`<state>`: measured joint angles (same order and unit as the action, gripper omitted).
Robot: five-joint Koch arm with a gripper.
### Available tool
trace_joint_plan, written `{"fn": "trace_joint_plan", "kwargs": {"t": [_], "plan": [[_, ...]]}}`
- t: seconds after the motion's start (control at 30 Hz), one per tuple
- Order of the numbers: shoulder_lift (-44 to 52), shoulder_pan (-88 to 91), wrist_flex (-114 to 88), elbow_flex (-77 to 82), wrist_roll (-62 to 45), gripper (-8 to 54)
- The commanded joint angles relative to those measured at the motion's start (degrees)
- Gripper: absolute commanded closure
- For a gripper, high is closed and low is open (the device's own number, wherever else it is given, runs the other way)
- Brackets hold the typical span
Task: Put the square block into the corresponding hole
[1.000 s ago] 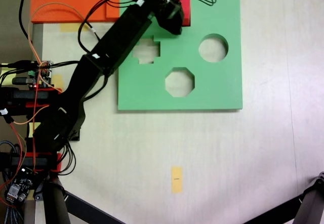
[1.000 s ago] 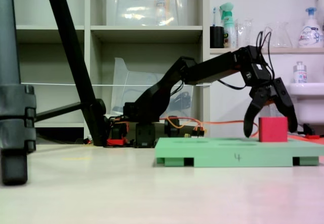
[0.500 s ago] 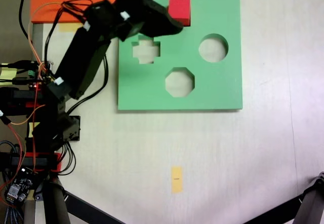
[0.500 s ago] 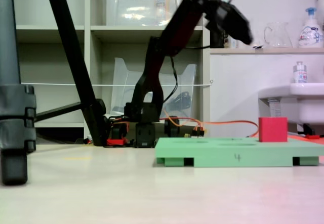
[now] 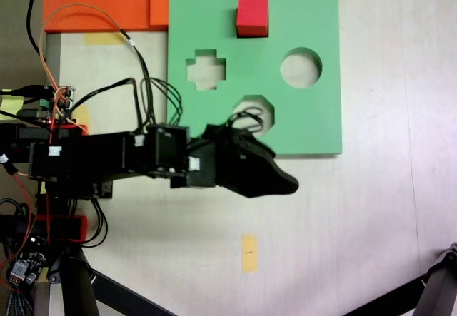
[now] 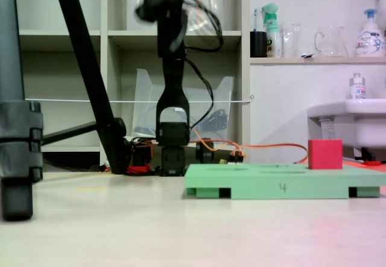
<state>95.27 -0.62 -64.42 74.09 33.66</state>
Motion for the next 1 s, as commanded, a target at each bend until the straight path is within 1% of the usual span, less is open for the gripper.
{"fn": "trace_joint_plan", "kwargs": {"t": [0.0, 0.1, 0.17, 0.27, 0.47, 0.57, 0.7, 0.9, 0.97], "plan": [[9.93, -0.88, 36.65, 13.10, -11.34, 11.2], [14.24, -0.18, 74.09, 42.71, -20.65, 13.3], [17.49, 0.97, 76.38, 53.44, -25.75, 13.3], [20.74, 2.37, 76.64, 65.92, -29.44, 10.2], [26.02, 4.83, 77.34, 87.98, -30.50, 9.1], [28.12, 4.57, 77.43, 96.15, -30.67, 9.1], [28.12, 5.54, 84.81, 105.38, -32.87, 9.1], [27.07, 4.83, 80.86, 105.56, -33.57, 9.1], [26.98, 5.54, 79.89, 105.56, -33.57, 11.2]]}}
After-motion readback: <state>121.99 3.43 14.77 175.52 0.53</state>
